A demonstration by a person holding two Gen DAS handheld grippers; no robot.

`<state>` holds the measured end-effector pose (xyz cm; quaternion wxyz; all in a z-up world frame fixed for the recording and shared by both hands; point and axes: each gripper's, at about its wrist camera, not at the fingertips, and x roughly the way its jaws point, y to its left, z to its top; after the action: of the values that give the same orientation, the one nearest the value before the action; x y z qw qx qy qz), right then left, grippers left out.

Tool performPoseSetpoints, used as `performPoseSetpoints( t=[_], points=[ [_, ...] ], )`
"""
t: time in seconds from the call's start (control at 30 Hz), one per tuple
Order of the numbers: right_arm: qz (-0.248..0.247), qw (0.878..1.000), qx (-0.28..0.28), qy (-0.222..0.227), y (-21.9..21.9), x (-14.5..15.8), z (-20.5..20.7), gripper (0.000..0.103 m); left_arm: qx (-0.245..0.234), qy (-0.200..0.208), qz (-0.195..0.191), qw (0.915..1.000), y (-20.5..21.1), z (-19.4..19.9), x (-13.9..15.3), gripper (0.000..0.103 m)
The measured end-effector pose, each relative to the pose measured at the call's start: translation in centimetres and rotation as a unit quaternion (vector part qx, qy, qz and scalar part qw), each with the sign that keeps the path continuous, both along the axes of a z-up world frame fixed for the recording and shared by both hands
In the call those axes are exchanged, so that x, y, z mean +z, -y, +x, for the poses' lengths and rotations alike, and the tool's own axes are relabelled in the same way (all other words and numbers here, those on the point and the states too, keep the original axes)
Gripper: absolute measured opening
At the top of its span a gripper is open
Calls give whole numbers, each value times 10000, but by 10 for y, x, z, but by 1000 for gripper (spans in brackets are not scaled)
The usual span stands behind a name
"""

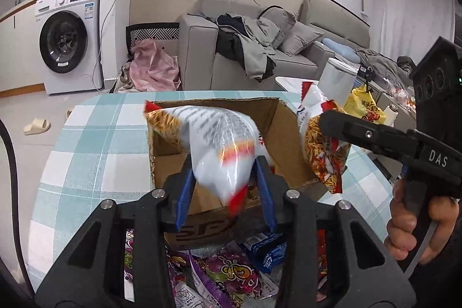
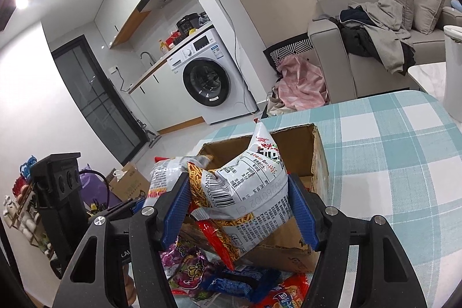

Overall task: Organize snacks
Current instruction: 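Carry both white chip bags over the cardboard box and open both grippers, then withdraw both grippers from the box toward the remaining snacks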

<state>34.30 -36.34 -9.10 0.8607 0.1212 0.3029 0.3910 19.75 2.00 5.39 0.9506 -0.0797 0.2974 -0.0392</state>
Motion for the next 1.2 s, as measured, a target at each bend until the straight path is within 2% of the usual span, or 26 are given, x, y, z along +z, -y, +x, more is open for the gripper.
performPoseSetpoints(
  t=[0.13,0.2,0.27,0.3,0.33,0.37,0.4,0.5,0.53,0.77,1.2],
  points=[
    [-10,10000,25,20,2,2,-1,72,-50,4,33,10000,3,-7,3,39],
    [-50,9999,23,87,4,5,-4,76,-52,-8,-29,10000,1,-12,4,48],
    [-56,9999,-37,151,8,8,-6,84,-3,31,-36,10000,-2,-20,6,67],
    [-59,9998,-38,165,10,10,-8,85,25,55,-24,10000,-3,-24,7,71],
    [-90,9998,-44,168,11,11,-10,88,65,76,5,10000,-5,-30,8,79],
    [-149,9997,-59,176,13,12,-12,97,90,80,25,9999,-7,-34,8,85],
    [-235,9995,-74,198,14,12,-16,102,121,87,44,9999,-9,-39,10,85],
    [-523,9984,-45,226,18,10,-29,103,178,54,43,9998,-15,-56,9,94],
    [-584,9980,-26,220,20,8,-33,103,208,45,44,9998,-16,-62,9,102],
    [-1021,9945,-17,218,33,-5,-62,103,318,104,29,9994,-23,-97,14,102],
    [-1317,9912,-91,20,52,-21,-95,103,517,100,114,9985,-20,-146,22,102]
  ],
)
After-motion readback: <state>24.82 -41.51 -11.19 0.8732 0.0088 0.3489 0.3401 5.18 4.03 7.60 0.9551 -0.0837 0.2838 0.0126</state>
